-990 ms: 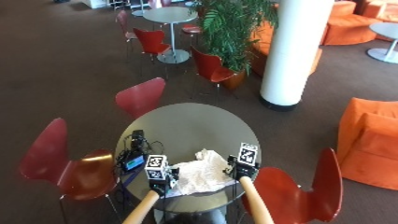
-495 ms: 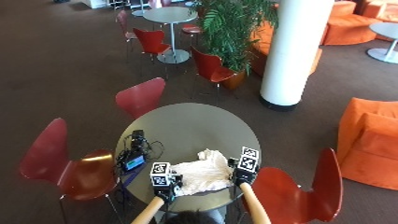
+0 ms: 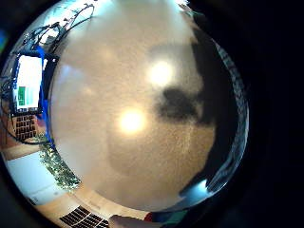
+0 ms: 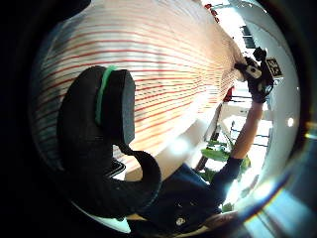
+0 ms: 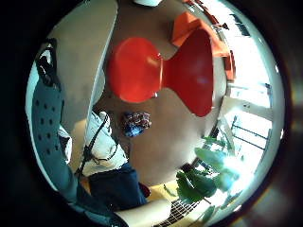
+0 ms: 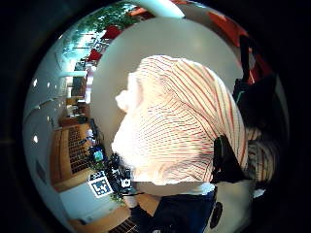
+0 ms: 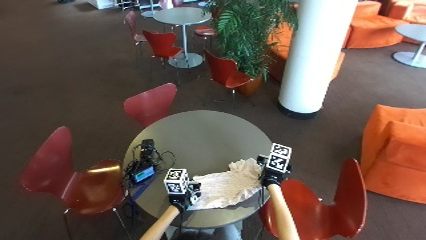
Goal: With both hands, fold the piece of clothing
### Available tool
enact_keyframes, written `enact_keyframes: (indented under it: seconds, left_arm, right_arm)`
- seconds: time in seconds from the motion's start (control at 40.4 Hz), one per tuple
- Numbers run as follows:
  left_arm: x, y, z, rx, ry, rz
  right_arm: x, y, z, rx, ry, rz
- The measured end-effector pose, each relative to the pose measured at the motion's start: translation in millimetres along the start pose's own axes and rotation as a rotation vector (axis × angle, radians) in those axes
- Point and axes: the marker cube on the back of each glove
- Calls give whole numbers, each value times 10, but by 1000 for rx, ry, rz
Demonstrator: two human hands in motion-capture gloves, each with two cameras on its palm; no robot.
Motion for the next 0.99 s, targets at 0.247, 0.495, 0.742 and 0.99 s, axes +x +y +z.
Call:
enact_keyframes:
  seconds: [0.247,0.495,0.742,0.99]
  left_arm:
    - [-431,-333,-345,182,67,19]
    - [-812,155,-1048,347,76,-37]
    - [-1156,774,-1331,415,99,-86]
    - [-1454,1082,-1337,420,106,-119]
  right_arm:
    - [-672,464,-858,205,105,-117]
    - [-1948,937,-915,258,231,-274]
    - [-3038,1247,-13,119,324,-432]
    - [-3458,1829,466,-104,210,-623]
